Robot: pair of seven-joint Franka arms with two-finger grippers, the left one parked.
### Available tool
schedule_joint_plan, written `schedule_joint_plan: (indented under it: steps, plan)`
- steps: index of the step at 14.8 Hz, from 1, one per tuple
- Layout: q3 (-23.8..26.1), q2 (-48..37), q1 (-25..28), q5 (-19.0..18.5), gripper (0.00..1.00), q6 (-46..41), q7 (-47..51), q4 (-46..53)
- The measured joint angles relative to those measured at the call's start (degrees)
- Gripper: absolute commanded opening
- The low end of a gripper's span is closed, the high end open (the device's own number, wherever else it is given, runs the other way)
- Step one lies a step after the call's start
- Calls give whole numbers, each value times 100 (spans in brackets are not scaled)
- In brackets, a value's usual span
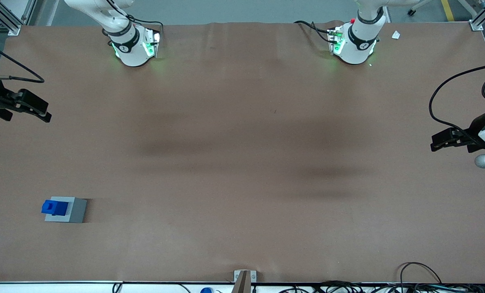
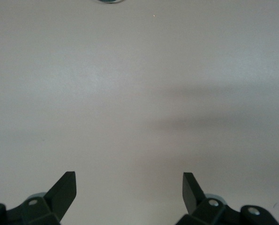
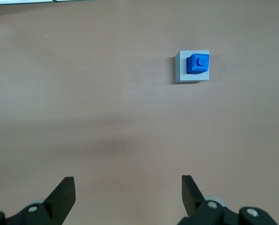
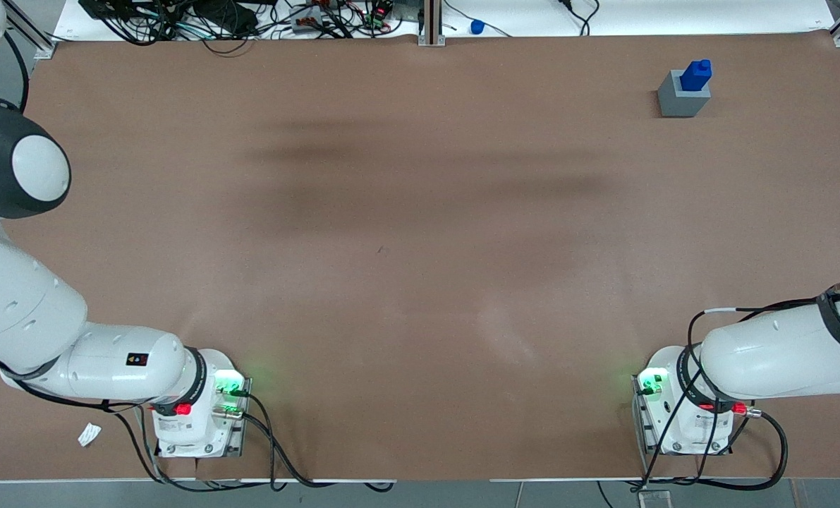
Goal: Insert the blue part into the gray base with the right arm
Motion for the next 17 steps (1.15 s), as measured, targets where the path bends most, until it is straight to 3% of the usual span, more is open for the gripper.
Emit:
schedule_joint_plan:
  steps: [4,17]
  plan:
    - [-4,0,8,-3,100,451,0,-342]
    - [-181,-91,-127,-133,100,483,-137,-366]
